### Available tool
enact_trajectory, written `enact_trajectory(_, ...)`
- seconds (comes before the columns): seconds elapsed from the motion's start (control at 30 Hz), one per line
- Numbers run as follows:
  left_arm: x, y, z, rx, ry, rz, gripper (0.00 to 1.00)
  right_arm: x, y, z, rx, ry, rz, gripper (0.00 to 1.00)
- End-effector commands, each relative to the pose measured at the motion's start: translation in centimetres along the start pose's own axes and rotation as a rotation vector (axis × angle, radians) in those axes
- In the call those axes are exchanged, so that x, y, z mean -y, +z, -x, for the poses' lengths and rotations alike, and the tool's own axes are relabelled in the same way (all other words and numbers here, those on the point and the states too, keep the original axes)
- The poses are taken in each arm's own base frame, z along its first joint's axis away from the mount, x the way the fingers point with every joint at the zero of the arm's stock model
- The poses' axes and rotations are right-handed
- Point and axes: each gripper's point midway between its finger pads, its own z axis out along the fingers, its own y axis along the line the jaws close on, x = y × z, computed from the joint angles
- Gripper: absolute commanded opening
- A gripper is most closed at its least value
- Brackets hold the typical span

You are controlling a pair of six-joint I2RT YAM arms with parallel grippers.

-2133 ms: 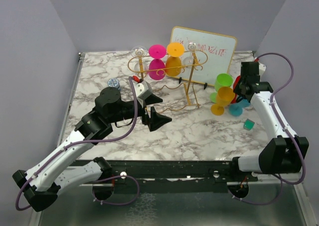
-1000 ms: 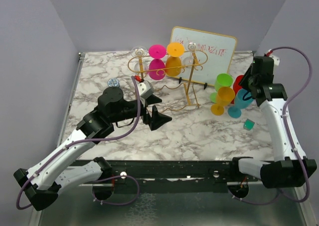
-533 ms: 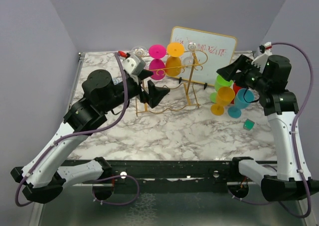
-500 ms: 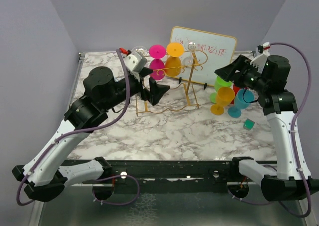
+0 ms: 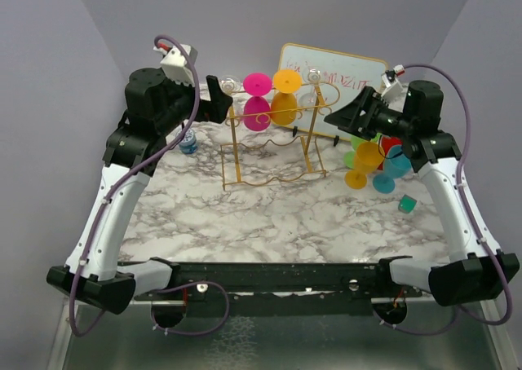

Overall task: Take the wine glass off the wine glass rack
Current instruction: Pick up the wine glass from the wine rack.

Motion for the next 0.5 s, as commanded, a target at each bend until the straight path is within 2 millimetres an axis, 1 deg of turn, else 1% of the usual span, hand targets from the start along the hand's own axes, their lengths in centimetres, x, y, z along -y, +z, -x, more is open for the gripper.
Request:
enact_trajectory(0.0,-0.2,-1.4,-0.5,-0.007,-0.074,-0.03,0.99,-0.6,1.0,0.8,-0.018,0.001,0.028,0.8)
enact_trajectory(0.1,-0.1,-1.5,-2.0,-0.042,-0.097,-0.063,0.97,-0.2,1.6,1.4,-0.009,-0.004,0.012,0.81)
enact_trajectory(0.2,-0.5,-1.5,-3.9,-0.078,-0.13,-0.056,0.96,-0.1,2.3,2.3,-0.006,-0.019,0.011,0.81)
enact_trajectory(0.27,-0.6,-1.4,-4.7,-0.09,-0.149,-0.061,0.94,0.2,2.8,2.6,-0.014,-0.019,0.005,0.81)
enact_trajectory(0.33,-0.4,-1.3,-4.8,-0.081,-0.16,-0.079,0.94,0.2,3.2,2.9,-0.016,-0.018,0.012,0.81)
enact_trajectory(0.4,-0.2,-1.1,-4.8,-0.069,-0.162,-0.101,0.89,0.3,3.6,3.1,-0.023,-0.019,0.017,0.81)
enact_trajectory(0.47,-0.4,-0.8,-4.9,-0.071,-0.173,-0.105,0.87,0.4,3.9,3.3,-0.032,-0.024,0.019,0.81)
